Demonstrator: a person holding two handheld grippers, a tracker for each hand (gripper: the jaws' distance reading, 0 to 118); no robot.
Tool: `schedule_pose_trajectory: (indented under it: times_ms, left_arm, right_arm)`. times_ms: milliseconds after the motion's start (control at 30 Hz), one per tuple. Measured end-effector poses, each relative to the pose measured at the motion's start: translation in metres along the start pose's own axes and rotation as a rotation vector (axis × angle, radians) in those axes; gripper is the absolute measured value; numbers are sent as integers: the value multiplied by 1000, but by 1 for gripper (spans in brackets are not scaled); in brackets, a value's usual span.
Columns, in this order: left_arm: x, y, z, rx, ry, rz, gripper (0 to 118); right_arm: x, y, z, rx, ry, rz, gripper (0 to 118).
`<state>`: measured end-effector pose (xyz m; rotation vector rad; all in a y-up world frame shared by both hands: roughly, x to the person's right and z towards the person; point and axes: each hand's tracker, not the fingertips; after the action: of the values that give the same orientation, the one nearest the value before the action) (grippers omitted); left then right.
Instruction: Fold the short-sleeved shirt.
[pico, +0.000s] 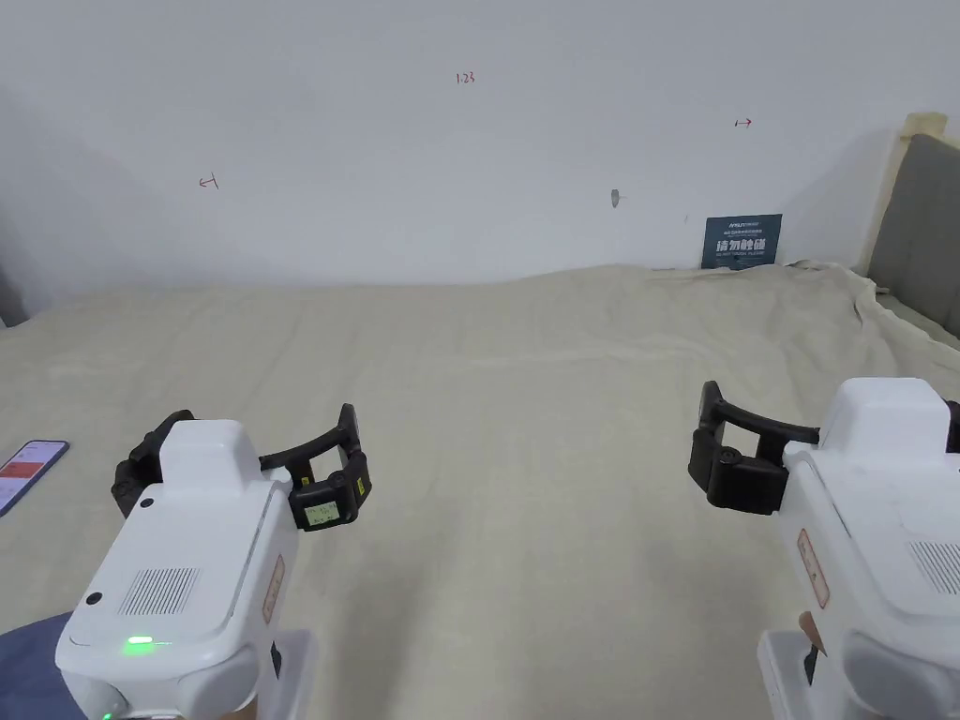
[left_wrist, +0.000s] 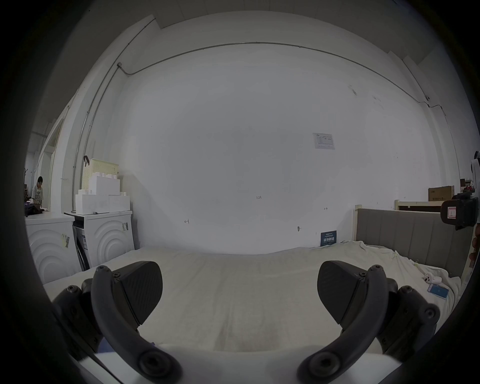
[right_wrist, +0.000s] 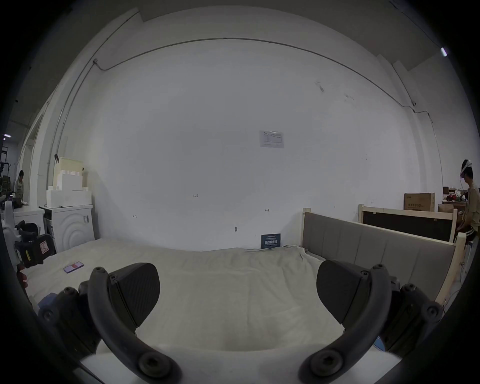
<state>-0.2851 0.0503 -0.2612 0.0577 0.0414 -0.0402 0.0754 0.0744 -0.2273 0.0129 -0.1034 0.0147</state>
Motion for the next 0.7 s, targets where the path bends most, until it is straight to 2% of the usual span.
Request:
schedule_pose_trajectory:
  times_ms: [133,700]
  left_arm:
    - [2,-1,1,4,3,-12,118]
    - [5,-4,0,10,12,-12,118]
  right_arm:
    - [3,0,-1,-8,0,-33,118]
    - [7,-1,0,-7,16,-9,118]
